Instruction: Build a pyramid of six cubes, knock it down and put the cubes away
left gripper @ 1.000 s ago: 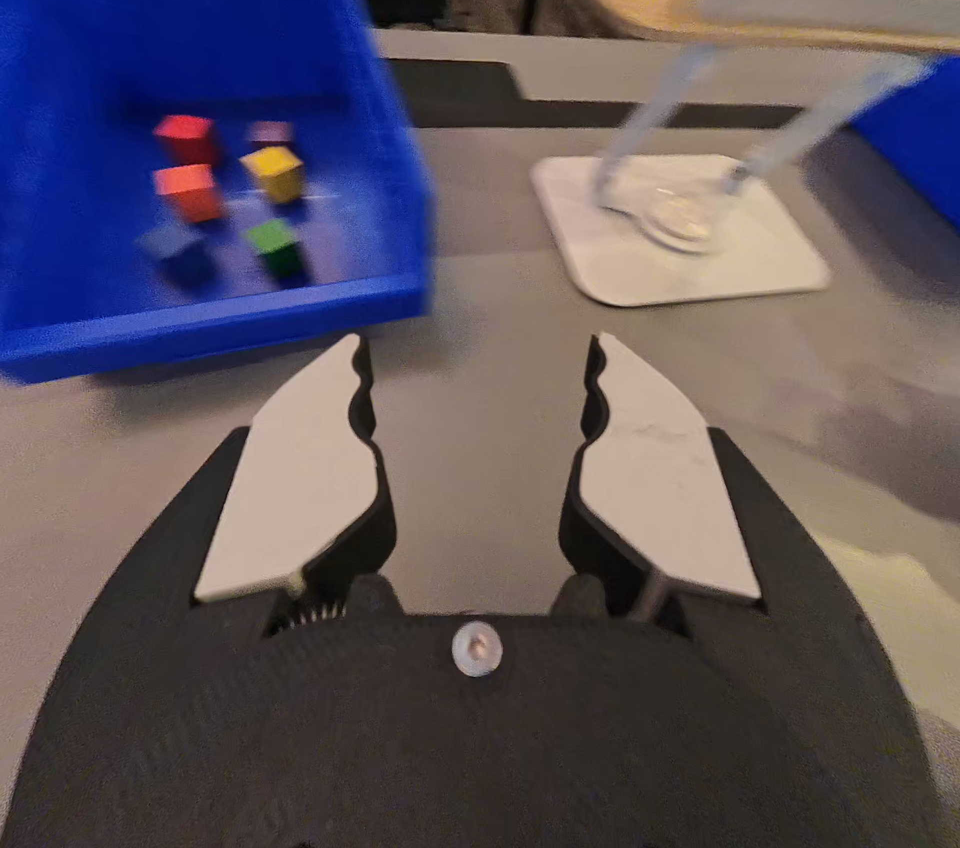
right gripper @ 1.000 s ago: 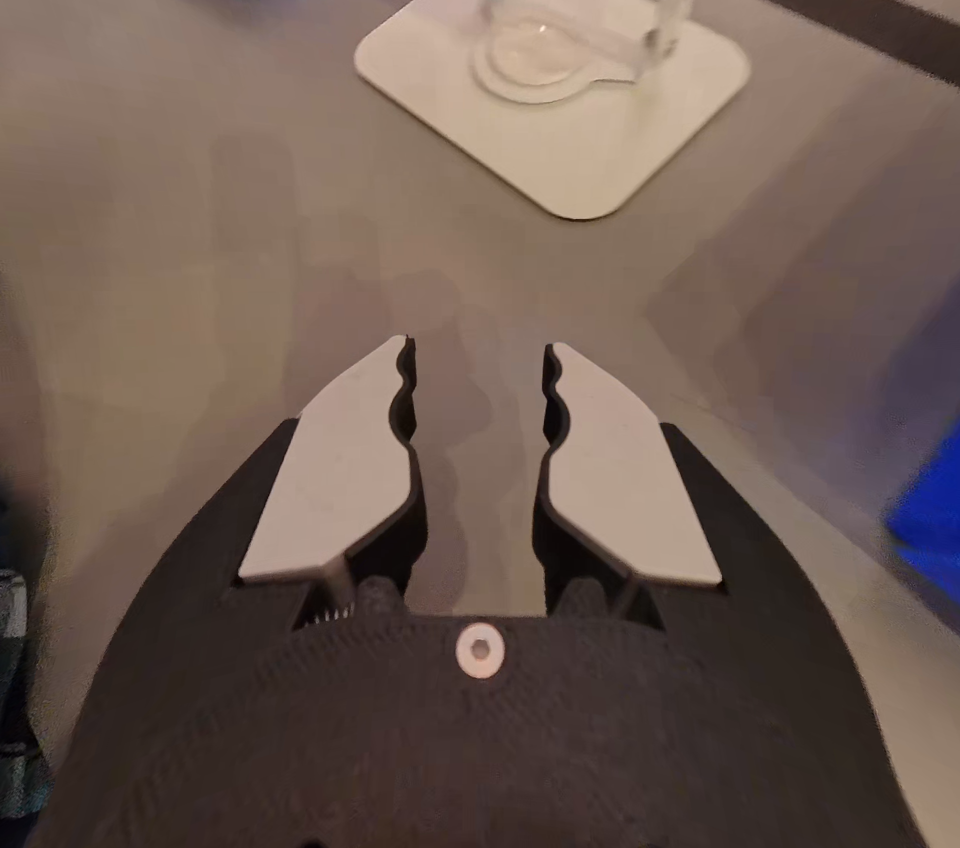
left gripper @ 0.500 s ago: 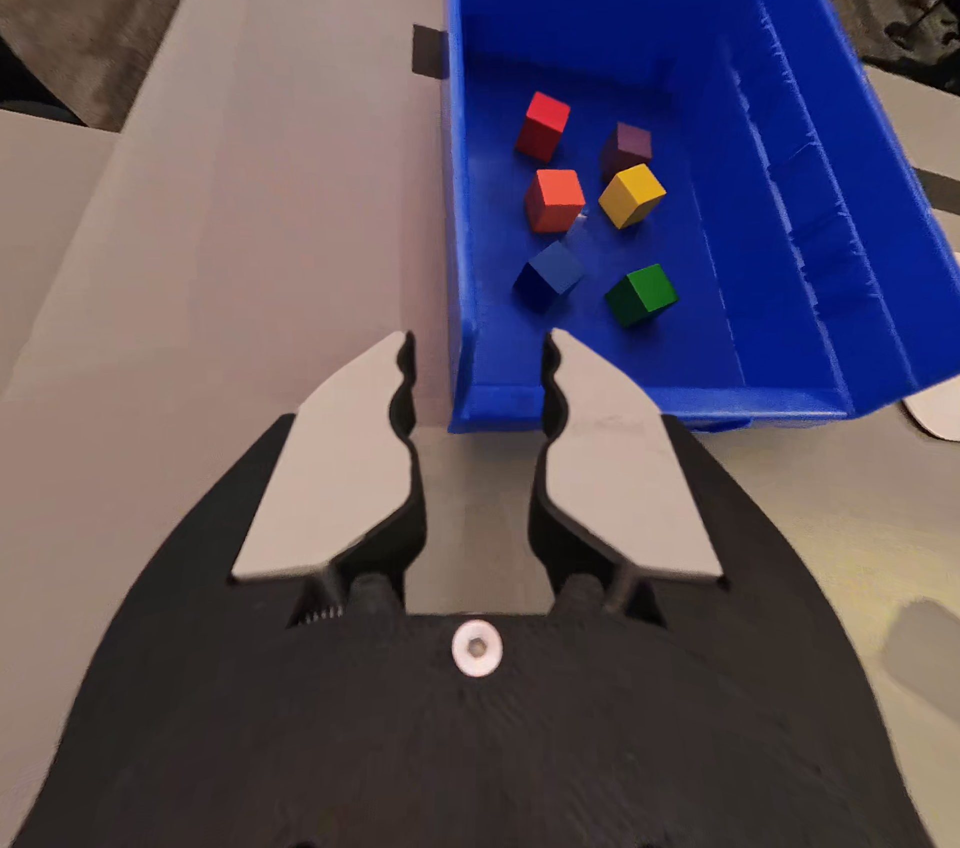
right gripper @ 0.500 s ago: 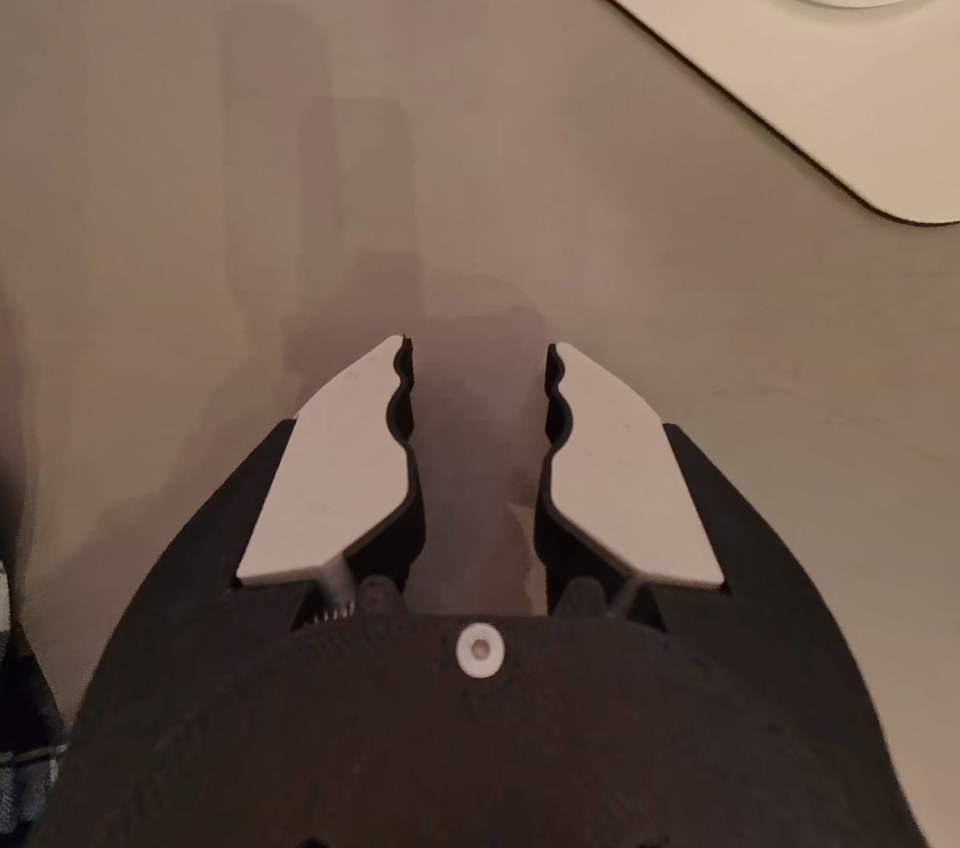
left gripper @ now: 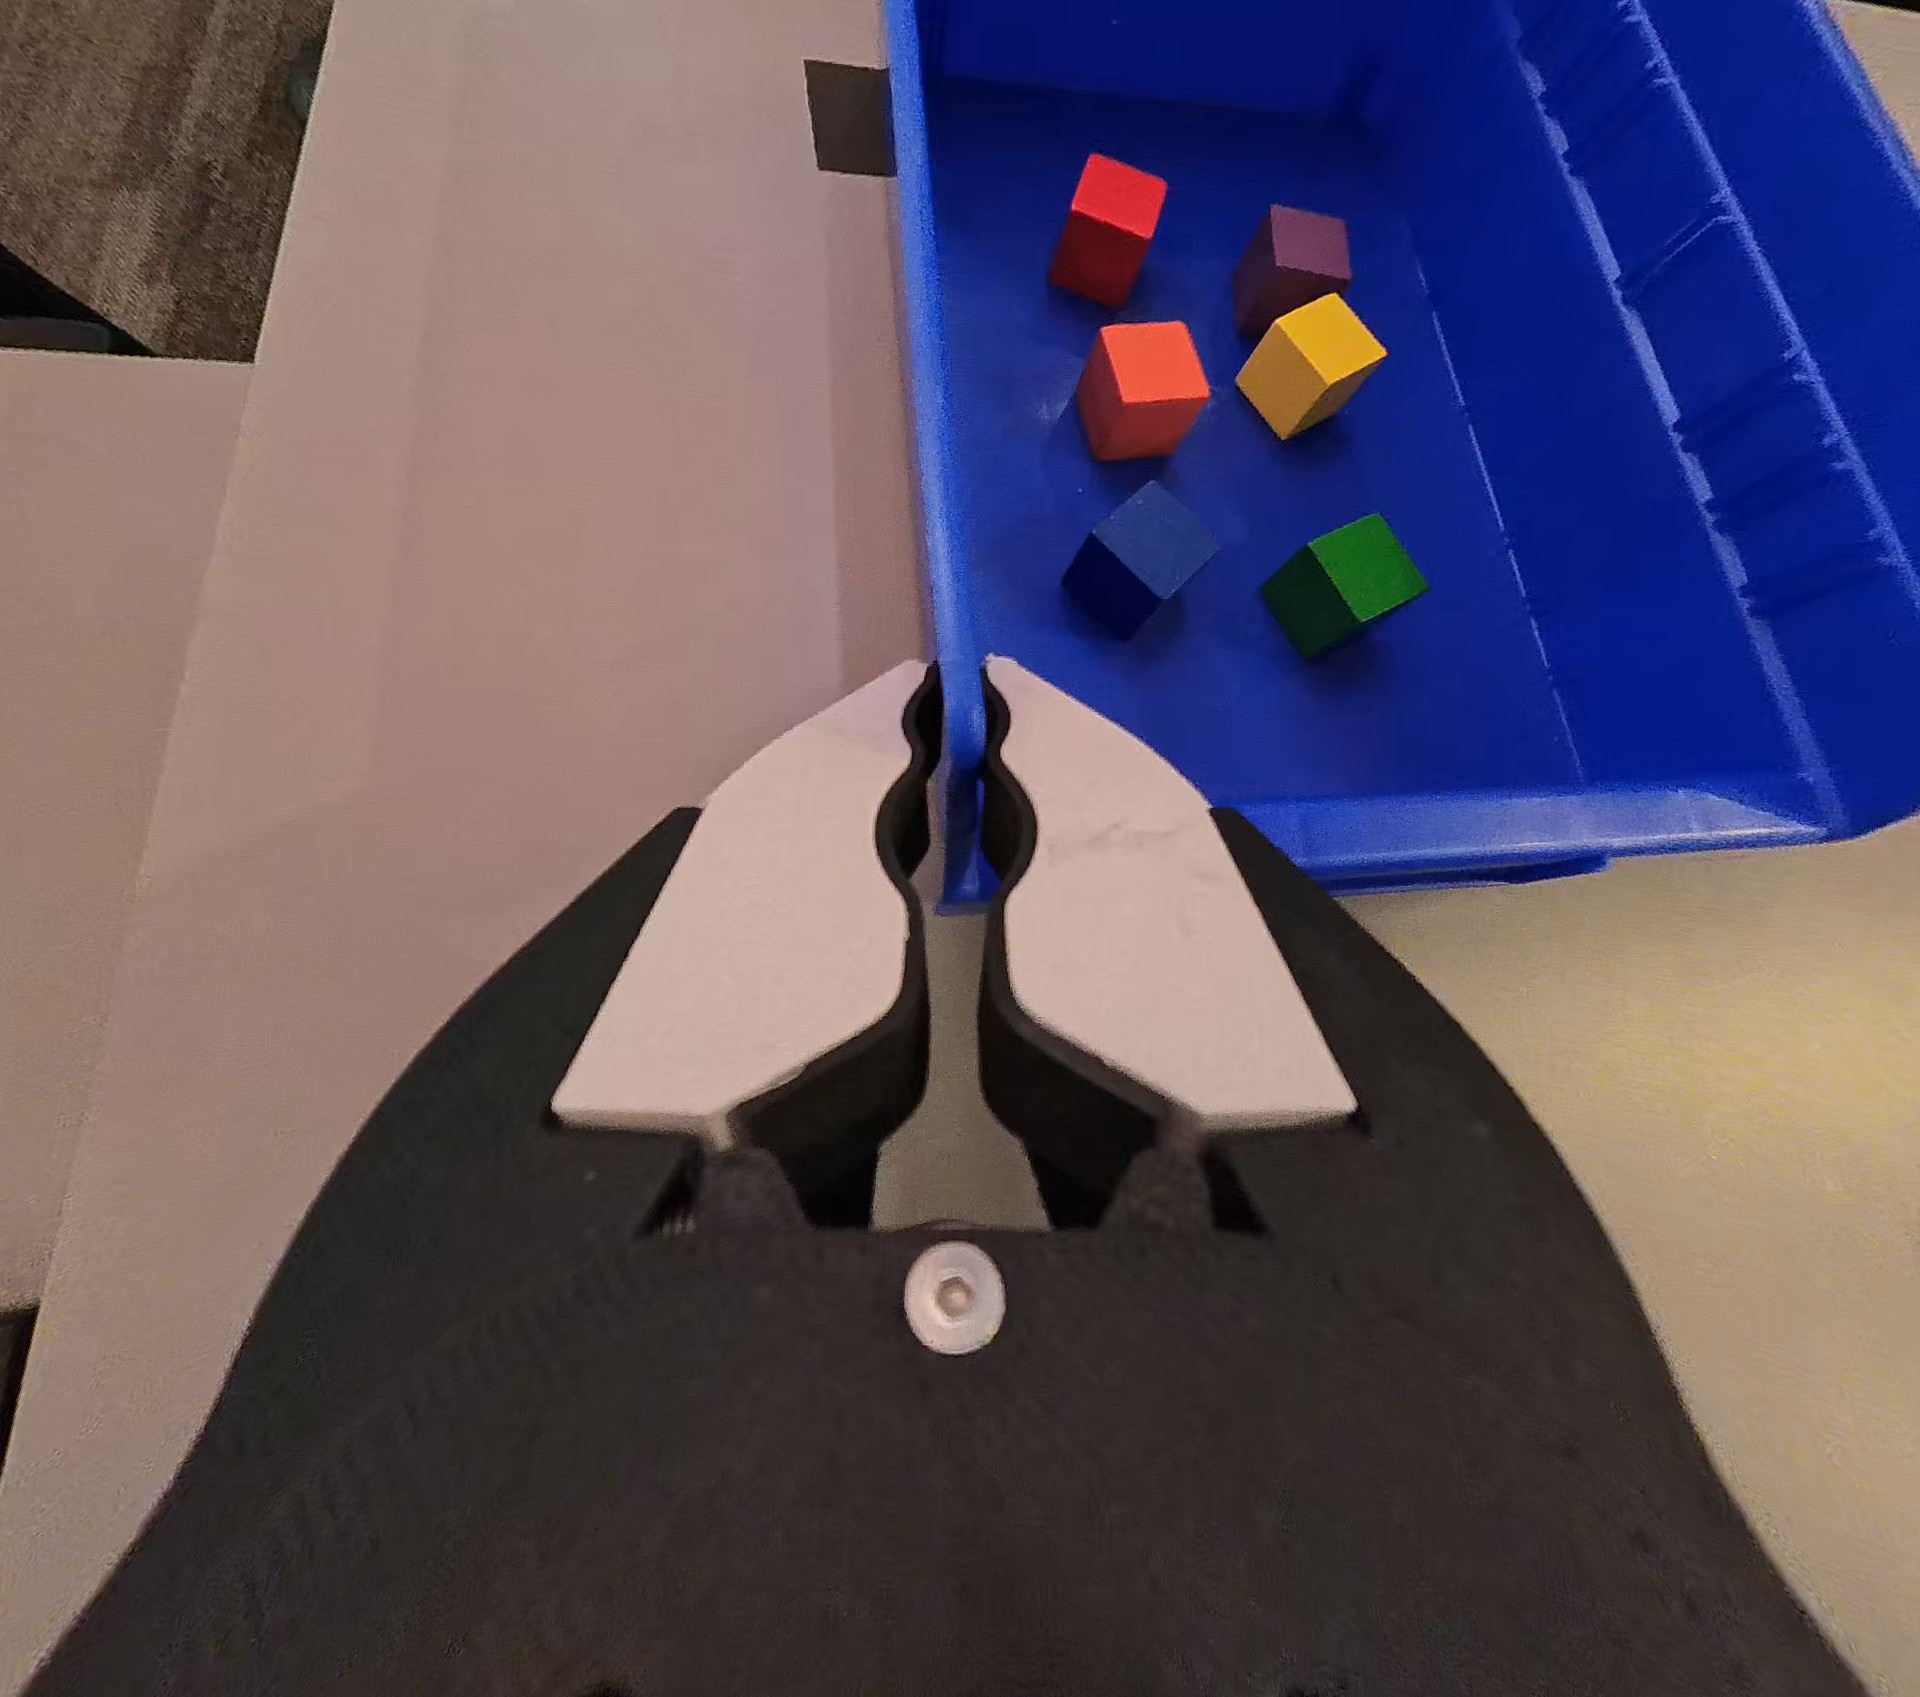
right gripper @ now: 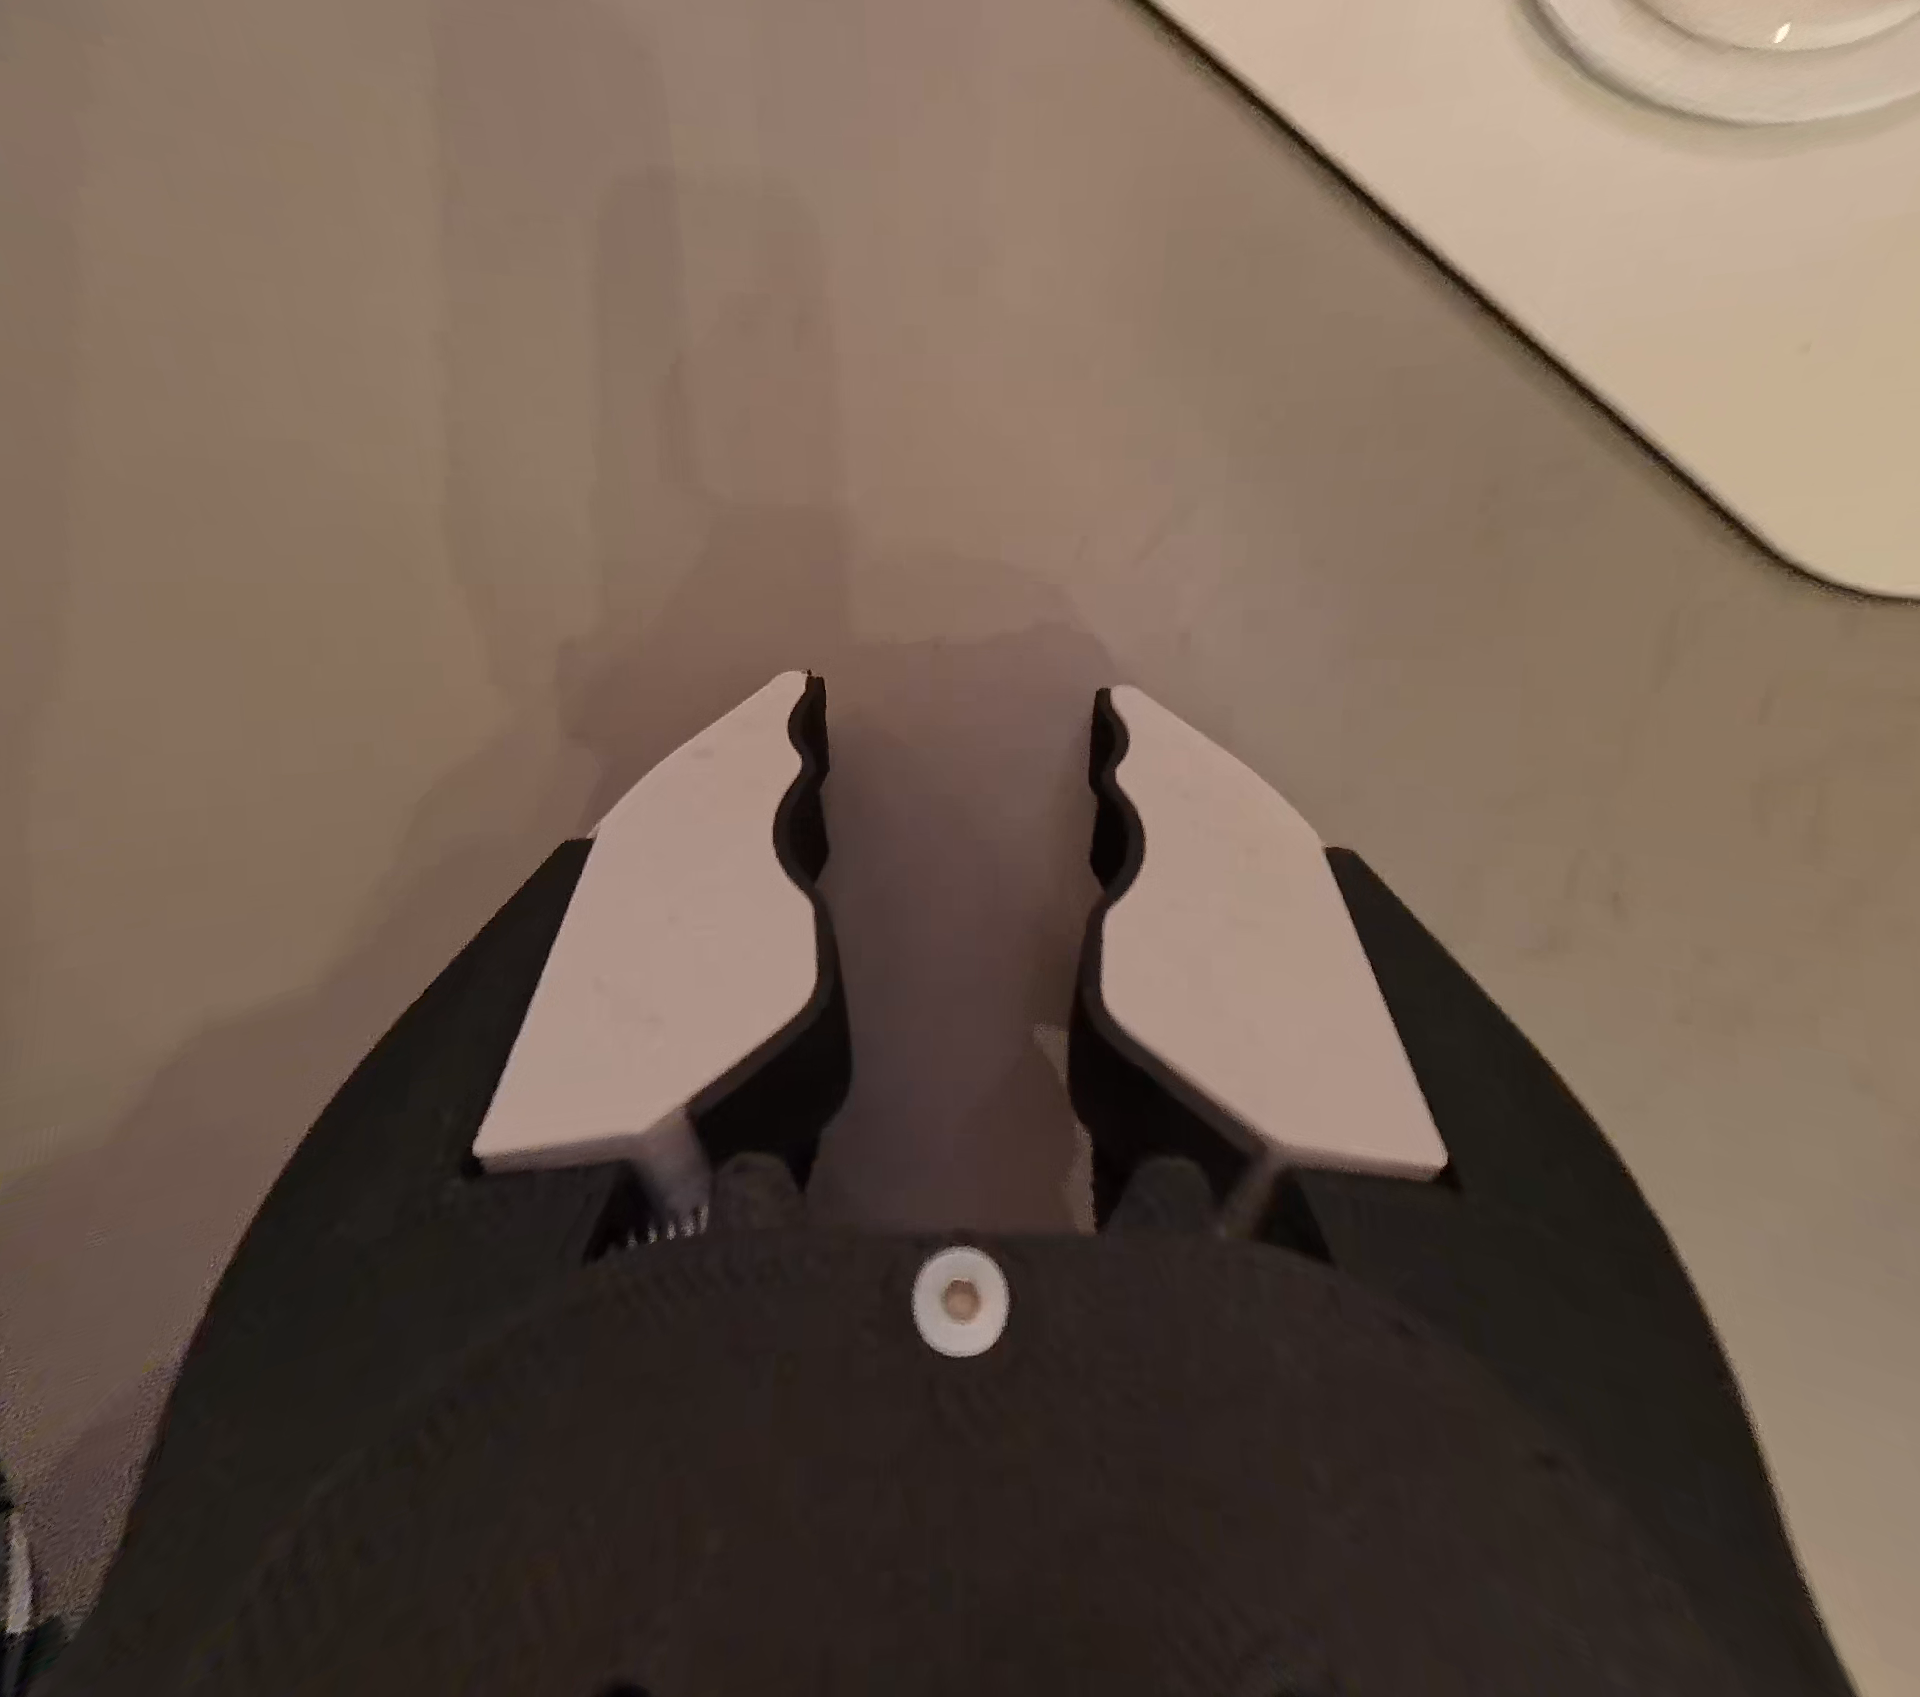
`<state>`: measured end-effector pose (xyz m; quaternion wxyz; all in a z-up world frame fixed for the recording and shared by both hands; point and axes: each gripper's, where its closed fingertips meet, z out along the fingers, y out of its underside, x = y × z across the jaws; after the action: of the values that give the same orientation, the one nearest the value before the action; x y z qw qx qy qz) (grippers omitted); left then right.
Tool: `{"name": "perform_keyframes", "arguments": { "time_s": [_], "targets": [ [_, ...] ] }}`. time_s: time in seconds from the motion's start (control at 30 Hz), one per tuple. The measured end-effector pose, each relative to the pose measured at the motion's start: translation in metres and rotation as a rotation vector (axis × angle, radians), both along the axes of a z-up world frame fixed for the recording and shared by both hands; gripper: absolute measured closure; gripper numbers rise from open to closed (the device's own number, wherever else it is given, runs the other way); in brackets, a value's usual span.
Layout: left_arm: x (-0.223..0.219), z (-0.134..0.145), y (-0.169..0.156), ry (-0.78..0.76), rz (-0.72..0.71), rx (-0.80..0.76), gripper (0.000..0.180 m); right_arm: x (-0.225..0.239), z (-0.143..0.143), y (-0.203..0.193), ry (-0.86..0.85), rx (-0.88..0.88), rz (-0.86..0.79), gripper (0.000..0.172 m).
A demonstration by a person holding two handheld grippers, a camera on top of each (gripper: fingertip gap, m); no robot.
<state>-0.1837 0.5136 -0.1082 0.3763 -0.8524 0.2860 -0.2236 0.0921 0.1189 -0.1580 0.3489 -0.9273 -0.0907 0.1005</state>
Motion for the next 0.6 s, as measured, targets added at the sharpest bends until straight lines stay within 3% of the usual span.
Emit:
{"name": "perform_keyframes", "arguments": {
  "time_s": [0.07,0.17,0.27,0.43,0.6],
  "targets": [
    [0.000,0.001,-0.001,-0.025,0.001,-0.008,0.176,0.005,0.003,0.008,-0.014,0.020,-0.004,0.119],
    [-0.014,0.020,-0.001,-0.129,0.087,0.021,0.139,0.011,0.002,0.017,-0.036,0.030,-0.001,0.115],
    [-0.018,0.062,-0.014,-0.181,0.065,0.179,0.138,0.013,-0.003,0.022,-0.050,0.034,0.011,0.114],
    [0.034,0.087,-0.036,-0.080,-0.140,0.220,0.133,0.012,-0.003,0.028,-0.047,0.075,0.022,0.112],
    [0.095,0.081,-0.019,0.028,-0.231,0.188,0.127,0.013,-0.003,0.029,-0.051,0.082,0.023,0.113]
  ]
}}
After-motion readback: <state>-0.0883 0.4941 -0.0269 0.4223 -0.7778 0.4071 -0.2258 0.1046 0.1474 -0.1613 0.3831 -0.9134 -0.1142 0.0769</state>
